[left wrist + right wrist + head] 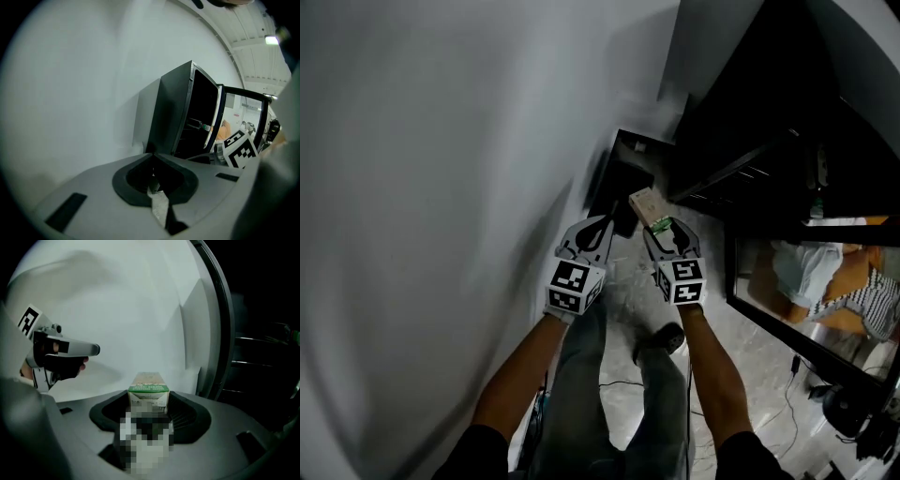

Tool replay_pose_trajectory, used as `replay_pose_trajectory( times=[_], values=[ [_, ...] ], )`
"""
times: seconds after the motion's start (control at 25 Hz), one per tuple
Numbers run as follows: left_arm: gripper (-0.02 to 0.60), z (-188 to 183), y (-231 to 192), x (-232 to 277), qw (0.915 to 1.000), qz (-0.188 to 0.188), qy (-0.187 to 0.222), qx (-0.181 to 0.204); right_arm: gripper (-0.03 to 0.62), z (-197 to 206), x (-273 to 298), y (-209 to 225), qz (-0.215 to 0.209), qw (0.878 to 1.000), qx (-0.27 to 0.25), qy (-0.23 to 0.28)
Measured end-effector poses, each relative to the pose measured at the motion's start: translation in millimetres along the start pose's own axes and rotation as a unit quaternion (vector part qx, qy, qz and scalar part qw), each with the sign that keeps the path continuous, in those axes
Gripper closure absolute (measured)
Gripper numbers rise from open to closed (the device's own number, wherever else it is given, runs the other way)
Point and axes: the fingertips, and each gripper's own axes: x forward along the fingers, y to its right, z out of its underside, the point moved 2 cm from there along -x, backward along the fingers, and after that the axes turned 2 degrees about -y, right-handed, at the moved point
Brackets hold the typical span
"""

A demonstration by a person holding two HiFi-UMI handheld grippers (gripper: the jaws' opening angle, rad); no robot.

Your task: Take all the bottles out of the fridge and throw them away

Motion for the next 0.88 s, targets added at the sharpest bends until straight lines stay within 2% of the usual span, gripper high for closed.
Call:
replay_pose_trajectory(
  times=[0.32,0.64,0.88],
  values=[
    [0.575,37.1,-24.1,18.3,0.9997,-0.024,-0.004,0.002,0.326,34.6,79.5,11.2,-0.014,1.0,-0.001,-0.017],
    [0.575,41.7,-38.8,15.6,0.999,-0.043,0.005,-0.008,0.324,45.3,119.5,22.4,-0.014,0.999,-0.001,-0.032],
    [0.575,43.4,-38.4,18.8,0.999,-0.039,0.009,-0.018,0.309,44.9,134.8,19.2,-0.03,0.999,0.026,-0.036]
  ],
)
